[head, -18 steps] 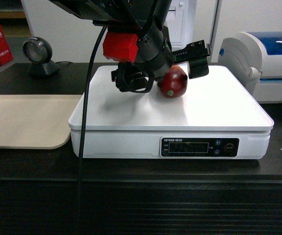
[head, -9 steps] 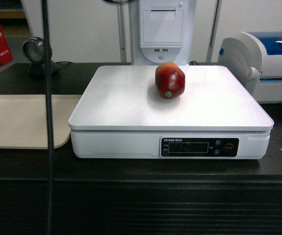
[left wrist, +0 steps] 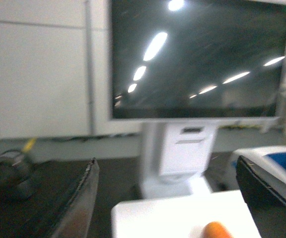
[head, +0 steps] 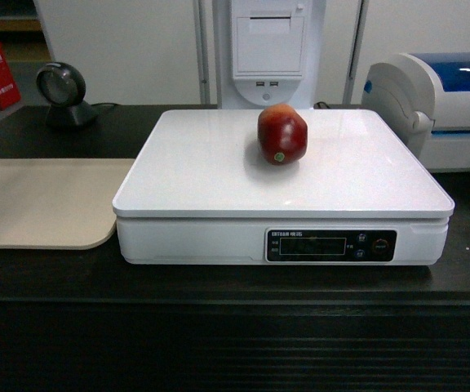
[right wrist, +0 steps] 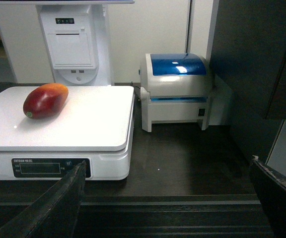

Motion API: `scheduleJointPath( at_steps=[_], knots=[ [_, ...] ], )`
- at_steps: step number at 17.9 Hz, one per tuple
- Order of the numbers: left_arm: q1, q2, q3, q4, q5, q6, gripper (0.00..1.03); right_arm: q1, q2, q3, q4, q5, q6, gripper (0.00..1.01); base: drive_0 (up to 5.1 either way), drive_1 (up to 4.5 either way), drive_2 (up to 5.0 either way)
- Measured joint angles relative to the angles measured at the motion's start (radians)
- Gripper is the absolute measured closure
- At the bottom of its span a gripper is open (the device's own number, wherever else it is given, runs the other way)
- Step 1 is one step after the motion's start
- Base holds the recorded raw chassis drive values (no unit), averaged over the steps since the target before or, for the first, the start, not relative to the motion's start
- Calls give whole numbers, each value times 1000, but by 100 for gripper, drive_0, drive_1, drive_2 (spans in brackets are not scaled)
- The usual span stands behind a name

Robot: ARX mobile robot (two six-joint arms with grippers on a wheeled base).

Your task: Place dark red mango on scale at checkout

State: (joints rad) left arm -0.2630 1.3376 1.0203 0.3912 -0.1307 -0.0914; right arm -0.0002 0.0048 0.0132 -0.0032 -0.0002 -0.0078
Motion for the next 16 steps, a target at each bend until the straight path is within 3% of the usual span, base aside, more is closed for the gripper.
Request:
scheduleJointPath(
  at_steps=[1, 2, 4, 8, 13, 14, 16],
  knots=[
    [69, -120, -159, 2, -42, 45, 36, 0, 0, 0, 0, 0, 0, 3, 0, 0, 0],
    [111, -180, -259, 43, -48, 56, 47, 0, 0, 0, 0, 0, 0, 3, 0, 0, 0],
    [128, -268, -435, 113, -11, 73, 71, 0, 0, 0, 0, 0, 0, 3, 0, 0, 0],
    [156, -353, -599, 171, 26, 73, 101, 0, 0, 0, 0, 0, 0, 3, 0, 0, 0],
    [189, -466, -743, 202, 54, 76, 101, 0, 0, 0, 0, 0, 0, 3, 0, 0, 0],
    [220, -492, -774, 201, 108, 77, 101, 0, 0, 0, 0, 0, 0, 3, 0, 0, 0],
    [270, -554, -828, 196, 119, 77, 101, 0, 0, 0, 0, 0, 0, 3, 0, 0, 0]
  ],
)
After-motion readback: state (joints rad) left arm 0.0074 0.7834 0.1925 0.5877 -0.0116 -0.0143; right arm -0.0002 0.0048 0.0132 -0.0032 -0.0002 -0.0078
